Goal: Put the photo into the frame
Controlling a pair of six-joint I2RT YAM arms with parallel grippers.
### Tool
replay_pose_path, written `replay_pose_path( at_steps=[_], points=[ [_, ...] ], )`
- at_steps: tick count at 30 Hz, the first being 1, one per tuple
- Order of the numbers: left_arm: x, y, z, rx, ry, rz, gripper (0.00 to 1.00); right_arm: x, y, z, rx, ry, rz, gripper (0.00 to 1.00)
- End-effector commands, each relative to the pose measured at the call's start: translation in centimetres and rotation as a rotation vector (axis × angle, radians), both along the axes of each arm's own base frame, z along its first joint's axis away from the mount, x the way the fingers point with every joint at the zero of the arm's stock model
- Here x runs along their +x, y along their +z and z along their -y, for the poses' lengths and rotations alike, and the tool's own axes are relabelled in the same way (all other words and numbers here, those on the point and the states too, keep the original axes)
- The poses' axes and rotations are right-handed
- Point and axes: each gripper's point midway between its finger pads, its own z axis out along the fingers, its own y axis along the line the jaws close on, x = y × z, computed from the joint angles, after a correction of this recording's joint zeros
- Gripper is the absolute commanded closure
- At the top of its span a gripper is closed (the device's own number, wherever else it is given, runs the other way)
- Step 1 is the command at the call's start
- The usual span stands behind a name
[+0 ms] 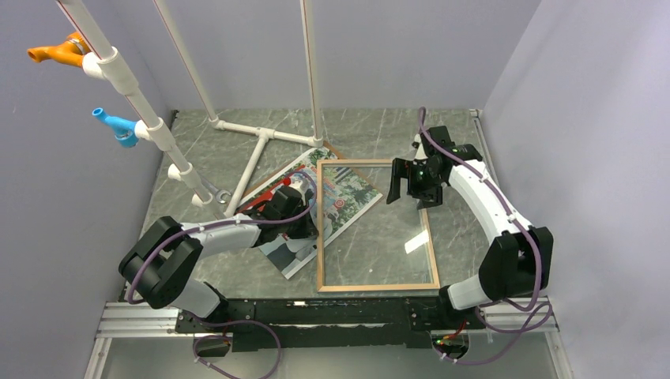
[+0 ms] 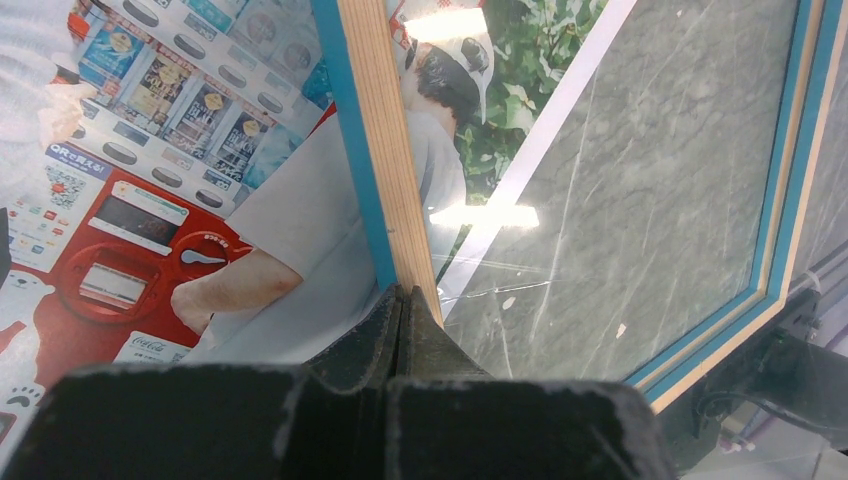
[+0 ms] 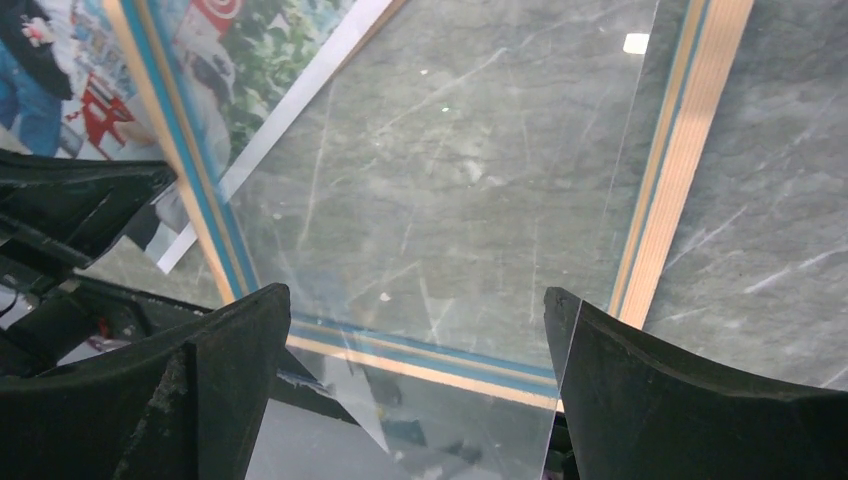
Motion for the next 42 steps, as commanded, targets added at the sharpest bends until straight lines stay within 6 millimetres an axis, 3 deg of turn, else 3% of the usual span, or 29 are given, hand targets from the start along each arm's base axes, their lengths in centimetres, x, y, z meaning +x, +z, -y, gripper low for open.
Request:
replay_pose_path(
  at_steps=[1, 16, 25, 33, 39, 42],
  points=[
    [-2.0, -4.7, -3.7, 0.204, 0.012, -0.088, 1.00, 0.5, -1.3, 1.0, -0.089, -0.045, -0.004, 0.00],
    [-2.0, -4.8, -3.5, 0.201, 0.009, -0.088, 1.00, 0.2, -4.6, 3.8, -0.310, -0.134, -0.072, 0.00],
    [-2.0, -4.8, -3.4, 0.202, 0.006, -0.088, 1.00, 0.4, -4.2, 5.4, -0.424, -0.177, -0.054, 0.00],
    [-1.9, -3.7, -3.1, 0.187, 0.006, -0.073, 0.99, 0.8, -3.1, 4.1, -0.356, -0.162, -0.017, 0.00],
    [-1.5, -0.7, -2.3, 0.111, 0.008, -0.020, 0.63, 0.8, -2.3, 2.0, -0.233, -0.124, 0.010, 0.00],
    [-1.5, 0.4, -1.9, 0.067, 0.012, -0.003, 0.55, 0.8, -2.1, 1.3, -0.190, -0.115, 0.025, 0.00]
  ],
)
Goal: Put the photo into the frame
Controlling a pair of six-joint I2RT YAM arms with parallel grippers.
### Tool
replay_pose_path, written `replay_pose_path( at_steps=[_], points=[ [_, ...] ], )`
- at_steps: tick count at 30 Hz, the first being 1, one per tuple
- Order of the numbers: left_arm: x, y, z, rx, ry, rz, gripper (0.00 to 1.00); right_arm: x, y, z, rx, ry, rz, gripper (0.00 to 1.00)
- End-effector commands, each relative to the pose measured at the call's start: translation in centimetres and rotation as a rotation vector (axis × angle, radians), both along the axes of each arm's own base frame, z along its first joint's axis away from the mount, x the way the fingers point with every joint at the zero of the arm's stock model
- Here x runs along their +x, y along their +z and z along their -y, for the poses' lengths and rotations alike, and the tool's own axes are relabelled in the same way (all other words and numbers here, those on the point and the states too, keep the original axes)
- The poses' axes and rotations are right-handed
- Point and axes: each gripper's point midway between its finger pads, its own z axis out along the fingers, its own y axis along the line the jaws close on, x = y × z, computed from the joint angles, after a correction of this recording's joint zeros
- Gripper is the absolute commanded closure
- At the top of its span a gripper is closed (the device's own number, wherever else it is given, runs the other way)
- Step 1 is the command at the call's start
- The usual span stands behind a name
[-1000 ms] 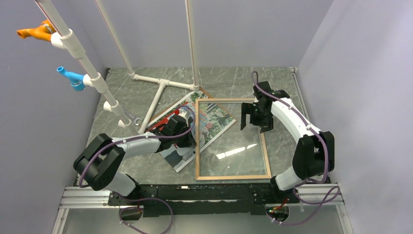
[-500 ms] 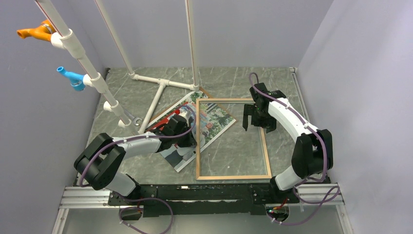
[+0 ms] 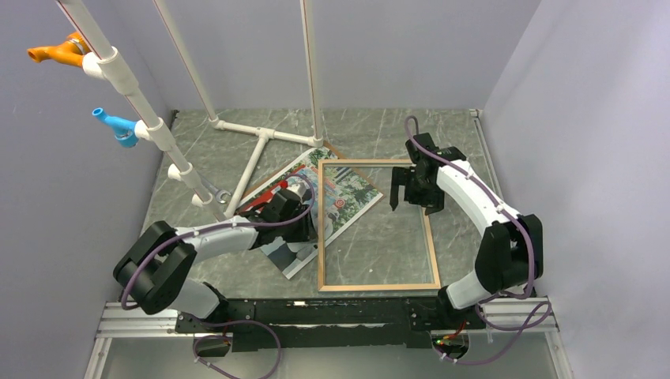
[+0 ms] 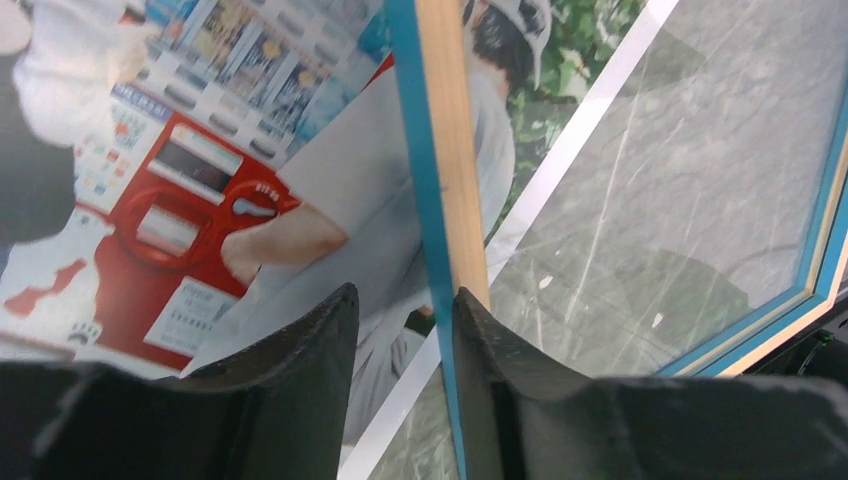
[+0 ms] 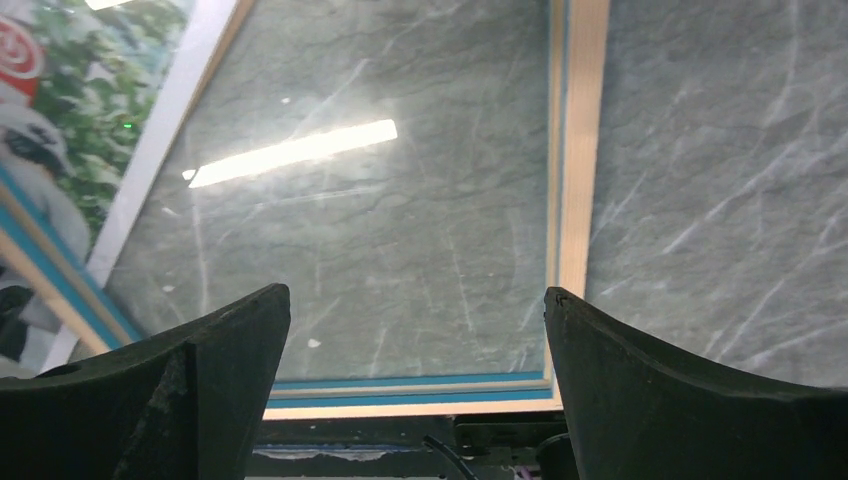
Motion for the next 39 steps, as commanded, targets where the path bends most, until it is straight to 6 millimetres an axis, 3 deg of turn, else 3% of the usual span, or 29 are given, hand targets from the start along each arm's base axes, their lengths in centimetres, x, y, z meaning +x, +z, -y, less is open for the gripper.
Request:
replay_pose_path(
  at_steps=[1, 9, 16, 20, 27, 32, 39],
  points=[
    [-0.9, 0.9, -0.6, -0.006, -0.001, 0.009, 0.54, 0.8, 2.1, -2.0, 0.120, 0.020, 0.094, 0.00],
    [-0.2, 1.9, 1.7, -0.118, -0.028, 0.021, 0.52, 0.3, 1.8, -3.0, 0.181, 0.029, 0.099, 0.00],
    [0.5, 1.1, 4.2, -0.169, -0.064, -0.009, 0.52, 0.1, 1.7, -3.2, 0.196, 0.037, 0.093, 0.00],
    [0.9, 1.0, 5.6, -0.145, -0.088, -0.008, 0.61, 0.0, 1.8, -3.1, 0.192, 0.042, 0.093, 0.00],
    [1.6, 1.4, 8.3, -0.097, -0.119, -0.013, 0.84, 0.1, 1.9, -2.7, 0.169, 0.046, 0.095, 0.00],
    [1.9, 1.7, 11.0, -0.101, -0.153, -0.022, 0.89, 0.0, 1.9, -2.1, 0.139, 0.040, 0.099, 0.00],
    [0.8, 0.8, 15.2, -0.152, -0.187, -0.079, 0.90, -0.1, 1.7, -1.7, 0.117, 0.037, 0.099, 0.00]
  ],
)
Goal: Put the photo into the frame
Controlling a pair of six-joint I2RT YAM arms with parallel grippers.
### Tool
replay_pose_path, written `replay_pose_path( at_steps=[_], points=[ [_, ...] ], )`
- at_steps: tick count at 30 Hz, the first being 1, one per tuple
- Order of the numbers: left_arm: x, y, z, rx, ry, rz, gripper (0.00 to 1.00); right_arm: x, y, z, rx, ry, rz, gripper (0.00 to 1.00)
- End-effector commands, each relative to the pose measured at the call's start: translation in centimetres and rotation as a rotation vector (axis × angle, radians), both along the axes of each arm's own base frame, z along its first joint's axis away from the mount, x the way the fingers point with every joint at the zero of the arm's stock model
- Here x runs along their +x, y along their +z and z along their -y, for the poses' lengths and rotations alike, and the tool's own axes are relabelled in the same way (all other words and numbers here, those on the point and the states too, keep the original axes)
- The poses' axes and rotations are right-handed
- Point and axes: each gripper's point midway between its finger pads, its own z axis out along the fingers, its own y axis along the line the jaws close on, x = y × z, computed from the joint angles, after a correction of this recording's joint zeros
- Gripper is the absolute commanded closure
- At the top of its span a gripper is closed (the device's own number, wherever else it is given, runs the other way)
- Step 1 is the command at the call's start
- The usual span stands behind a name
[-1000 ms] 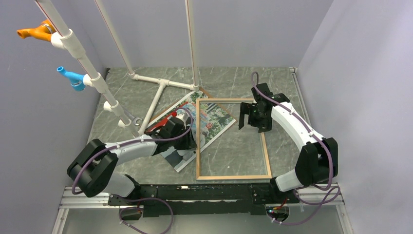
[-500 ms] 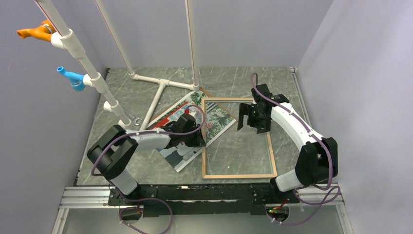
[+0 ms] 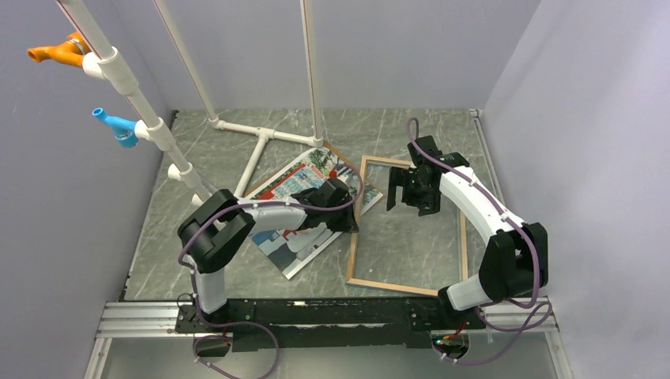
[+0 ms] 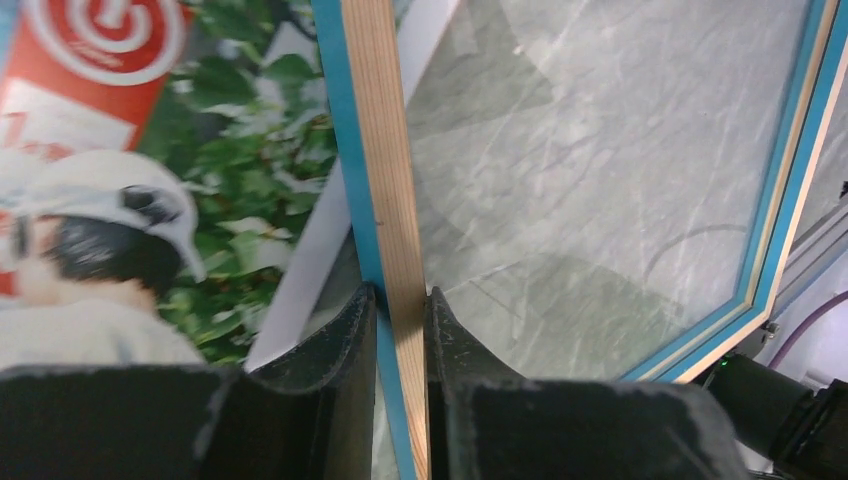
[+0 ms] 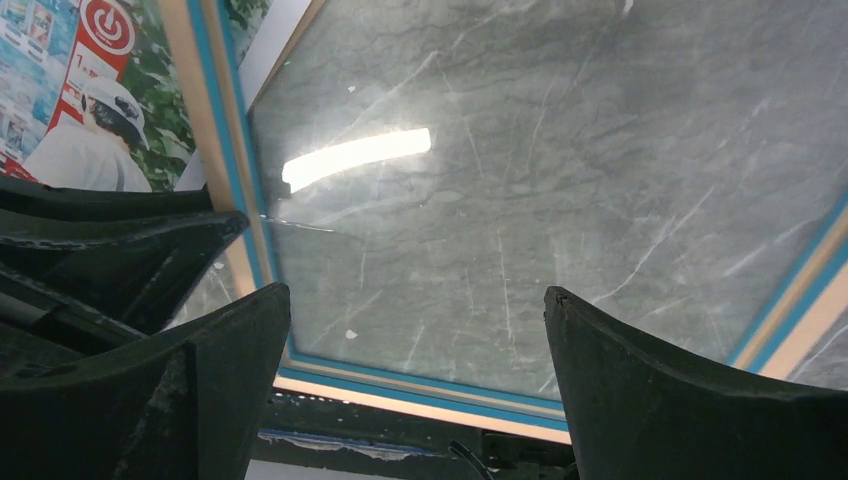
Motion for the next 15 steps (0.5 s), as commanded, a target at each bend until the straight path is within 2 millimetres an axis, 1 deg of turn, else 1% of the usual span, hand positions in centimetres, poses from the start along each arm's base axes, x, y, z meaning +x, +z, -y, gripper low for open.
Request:
replay_pose_path(
  at_steps=[1, 4, 7, 9, 12, 14, 15],
  points=[
    [-1.3, 0.8, 3.9, -0.098, -0.038, -0.045, 0.90, 0.1, 1.0, 0.5, -0.022, 0.001, 0.045, 0.00],
    [-1.7, 0.6, 5.3, -0.140, -0.013, -0.077, 0.92, 0.1, 0.8, 0.6, -0.024, 0.002, 0.042, 0.00],
    [-1.9, 1.1, 7.0, -0.191, -0.005, -0.094, 0.91, 0.1, 0.9, 0.6, -0.026, 0.003, 0.044, 0.00],
    [-2.0, 1.5, 8.0, -0.192, -0.009, -0.086, 0.90, 0.1, 0.9, 0.6, -0.025, 0.003, 0.042, 0.00],
    [-2.3, 2.2, 9.1, -0.171, -0.031, -0.057, 0.84, 0.1, 0.9, 0.5, -0.023, 0.005, 0.043, 0.00],
    [-2.5, 2.9, 9.5, -0.174, -0.044, -0.034, 0.76, 0.1, 0.9, 0.4, -0.017, 0.007, 0.044, 0.00],
    [-2.4, 3.3, 9.5, -0.177, -0.044, -0.020, 0.70, 0.1, 0.9, 0.4, -0.015, 0.007, 0.044, 0.00]
  ],
)
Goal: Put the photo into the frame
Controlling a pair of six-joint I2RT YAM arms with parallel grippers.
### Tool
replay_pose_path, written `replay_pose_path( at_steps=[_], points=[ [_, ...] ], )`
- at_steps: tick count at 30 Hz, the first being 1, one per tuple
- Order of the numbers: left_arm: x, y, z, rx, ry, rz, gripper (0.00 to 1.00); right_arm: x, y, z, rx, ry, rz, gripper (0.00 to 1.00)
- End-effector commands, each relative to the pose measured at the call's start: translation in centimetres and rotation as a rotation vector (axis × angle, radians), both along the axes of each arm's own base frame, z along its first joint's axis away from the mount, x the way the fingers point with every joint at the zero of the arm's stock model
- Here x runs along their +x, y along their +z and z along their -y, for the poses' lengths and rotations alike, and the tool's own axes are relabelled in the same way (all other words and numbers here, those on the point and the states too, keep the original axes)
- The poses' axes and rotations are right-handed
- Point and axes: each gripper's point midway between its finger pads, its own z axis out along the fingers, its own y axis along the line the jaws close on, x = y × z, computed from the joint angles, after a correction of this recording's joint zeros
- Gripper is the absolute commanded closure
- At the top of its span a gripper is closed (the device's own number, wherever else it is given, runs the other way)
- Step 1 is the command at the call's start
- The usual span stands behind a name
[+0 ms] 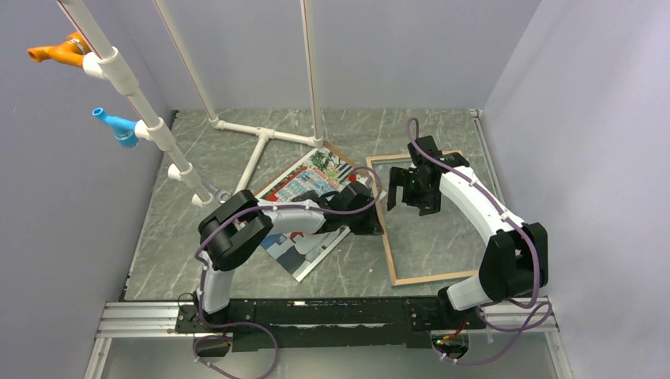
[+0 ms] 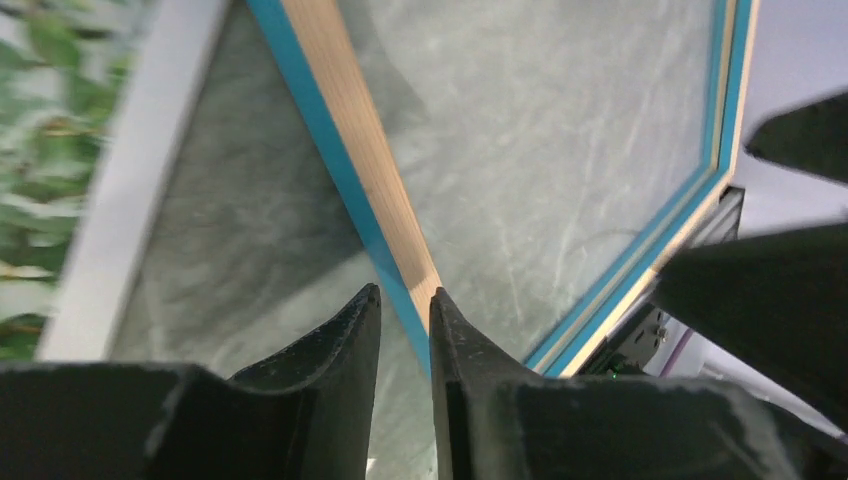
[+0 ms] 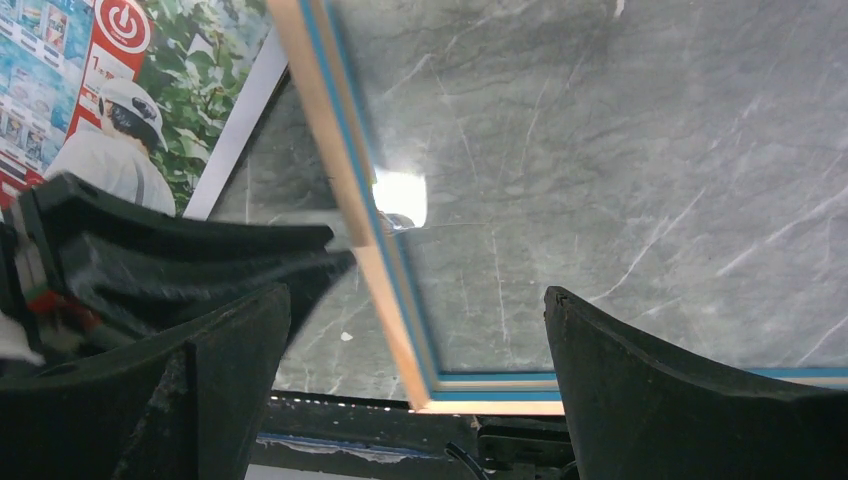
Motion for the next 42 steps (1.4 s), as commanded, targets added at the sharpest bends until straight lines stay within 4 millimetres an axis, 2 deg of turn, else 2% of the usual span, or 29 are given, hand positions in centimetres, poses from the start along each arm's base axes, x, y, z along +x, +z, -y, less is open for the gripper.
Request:
replay_pose_path(
  at_steps=[1, 4, 8, 15, 20, 27, 30, 33, 36, 38, 42],
  points=[
    [-1.3, 2.9, 2.3, -0.060, -0.056, 0.051, 0.64, 0.0, 1.0, 0.1, 0.003, 0.009, 0.040, 0.00],
    [-1.3, 4.1, 1.1, -0.057, -0.042, 0.094, 0.50, 0.0, 1.1, -0.1, 0.014, 0.016, 0.044, 0.00],
    [-1.4, 6.3, -0.9, -0.069, -0.042, 0.160, 0.38, 0.0, 1.4, -0.7, 0.045, 0.031, 0.052, 0.00],
    [-2.4, 9.5, -4.9, -0.116, -0.043, 0.201, 0.25, -0.3, 1.8, -2.2, 0.106, 0.060, 0.070, 0.00],
    [-3.4, 9.8, -8.8, -0.099, 0.011, 0.210, 0.23, -1.3, 1.5, -5.0, 0.180, 0.096, 0.074, 0.00],
    [-4.5, 7.4, -16.9, 0.154, 0.141, 0.205, 0.24, -3.3, 0.0, -10.5, 0.358, 0.123, 0.047, 0.00],
    [-4.6, 6.5, -20.1, 0.282, 0.192, 0.216, 0.24, -3.2, -1.1, -11.5, 0.349, 0.102, 0.054, 0.00],
    [-4.9, 5.2, -22.4, 0.376, 0.214, 0.226, 0.24, -2.6, -1.9, -12.6, 0.337, 0.089, 0.063, 0.00],
    [-4.8, 4.2, -23.0, 0.423, 0.209, 0.224, 0.27, -1.8, -2.3, -13.9, 0.335, 0.078, 0.079, 0.00],
    [-4.7, 3.5, -22.7, 0.438, 0.193, 0.213, 0.29, -0.8, -2.8, -14.3, 0.320, 0.056, 0.096, 0.00],
    [-4.6, 2.1, -22.0, 0.463, 0.168, 0.189, 0.32, 1.6, -3.7, -14.2, 0.250, 0.011, 0.133, 0.00]
  ],
)
